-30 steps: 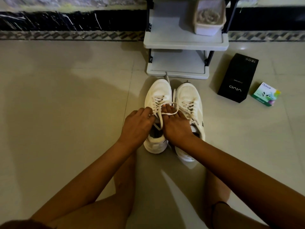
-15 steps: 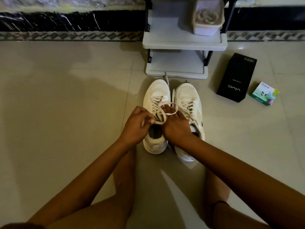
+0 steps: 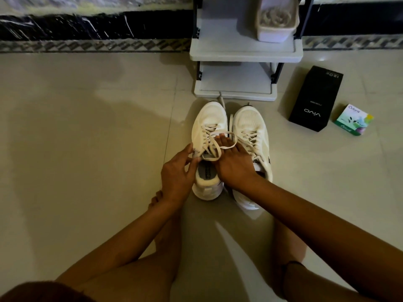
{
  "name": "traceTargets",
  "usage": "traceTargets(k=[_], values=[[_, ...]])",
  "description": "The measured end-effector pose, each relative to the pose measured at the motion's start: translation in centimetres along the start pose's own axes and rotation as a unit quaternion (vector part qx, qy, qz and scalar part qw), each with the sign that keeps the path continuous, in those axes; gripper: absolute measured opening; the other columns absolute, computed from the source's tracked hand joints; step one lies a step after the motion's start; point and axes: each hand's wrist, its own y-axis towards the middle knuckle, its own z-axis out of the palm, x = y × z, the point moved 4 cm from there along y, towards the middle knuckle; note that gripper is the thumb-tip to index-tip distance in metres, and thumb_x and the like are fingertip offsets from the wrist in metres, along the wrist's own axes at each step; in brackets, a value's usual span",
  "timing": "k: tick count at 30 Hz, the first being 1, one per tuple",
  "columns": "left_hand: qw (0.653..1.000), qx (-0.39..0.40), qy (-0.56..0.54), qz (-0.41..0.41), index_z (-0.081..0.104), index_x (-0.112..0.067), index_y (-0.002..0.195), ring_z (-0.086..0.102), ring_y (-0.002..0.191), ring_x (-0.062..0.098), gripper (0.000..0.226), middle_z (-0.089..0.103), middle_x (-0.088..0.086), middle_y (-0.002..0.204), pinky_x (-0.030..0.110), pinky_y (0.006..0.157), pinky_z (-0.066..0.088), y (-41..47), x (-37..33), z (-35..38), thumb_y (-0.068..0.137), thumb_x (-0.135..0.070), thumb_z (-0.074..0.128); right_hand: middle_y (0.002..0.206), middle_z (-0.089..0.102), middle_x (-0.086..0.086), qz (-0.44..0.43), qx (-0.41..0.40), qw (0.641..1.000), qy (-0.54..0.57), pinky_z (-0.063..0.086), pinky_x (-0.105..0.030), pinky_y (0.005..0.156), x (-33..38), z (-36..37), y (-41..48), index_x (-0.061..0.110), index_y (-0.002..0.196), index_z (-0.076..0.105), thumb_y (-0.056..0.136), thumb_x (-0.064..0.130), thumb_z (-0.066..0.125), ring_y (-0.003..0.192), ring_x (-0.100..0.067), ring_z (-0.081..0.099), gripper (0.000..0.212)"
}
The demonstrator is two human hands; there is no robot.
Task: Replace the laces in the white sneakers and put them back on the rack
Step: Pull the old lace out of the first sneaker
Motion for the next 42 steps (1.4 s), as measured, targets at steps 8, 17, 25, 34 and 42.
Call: traceTargets(k=[8, 17, 25, 34, 42], values=[[0.995, -0.033, -0.086, -0.037, 0.07, -0.008, 0.099, 0.065, 0.083, 0.008, 0.018, 0.071, 0.001, 0.091, 0.011, 0.072, 0.049, 1.3, 0.0, -0.3, 0.087, -0.019, 0.061, 0.158, 0.004, -0.015, -0.002, -0.006, 1.0, 0.002, 0.003, -0.038, 0.117, 0.0, 0.0, -0.1, 0.006, 0.151, 0.004, 0.101, 0.035, 0.024, 0.146, -0.027, 0.004, 0.06], [0.994, 0.025, -0.1, -0.041, 0.066, -0.008, 0.113, 0.061, 0.085, 0.0, 0.029, 0.065, -0.002, 0.1, 0.004, 0.075, 0.046, 1.2, 0.5, 0.2, 0.084, -0.015, 0.069, 0.158, 0.0, -0.013, 0.001, 0.002, 1.0, -0.015, 0.0, -0.037, 0.117, 0.0, 0.0, -0.1, 0.008, 0.151, 0.0, 0.101, 0.037, 0.025, 0.146, -0.025, 0.001, 0.062], [0.996, 0.054, -0.066, -0.034, 0.063, -0.008, 0.112, 0.061, 0.084, 0.008, 0.033, 0.063, -0.003, 0.098, 0.005, 0.075, 0.046, 1.4, 0.6, 0.4, 0.081, -0.009, 0.071, 0.158, 0.001, -0.014, -0.002, 0.003, 1.0, -0.019, -0.001, -0.037, 0.117, 0.0, 0.0, -0.2, 0.009, 0.151, 0.002, 0.101, 0.037, 0.024, 0.146, -0.026, 0.001, 0.062], [0.998, 0.026, -0.058, -0.01, 0.061, -0.005, 0.119, 0.064, 0.084, 0.007, 0.037, 0.062, 0.0, 0.109, 0.001, 0.072, 0.046, 0.7, 0.4, 0.0, 0.084, -0.013, 0.07, 0.157, 0.008, -0.016, -0.003, -0.009, 1.0, 0.006, 0.003, -0.039, 0.117, 0.0, 0.0, -0.1, 0.006, 0.151, 0.01, 0.101, 0.033, 0.028, 0.146, -0.028, 0.007, 0.06], [0.995, 0.018, 0.039, 0.094, 0.068, 0.0, 0.105, 0.068, 0.088, 0.023, 0.026, 0.07, 0.015, 0.102, 0.025, 0.08, 0.052, 0.1, 0.5, 0.3, 0.085, -0.018, 0.066, 0.156, 0.016, -0.018, 0.002, -0.015, 1.0, 0.018, 0.011, -0.042, 0.117, 0.0, 0.4, 0.1, 0.004, 0.149, 0.017, 0.092, 0.042, 0.008, 0.145, -0.031, 0.014, 0.069]])
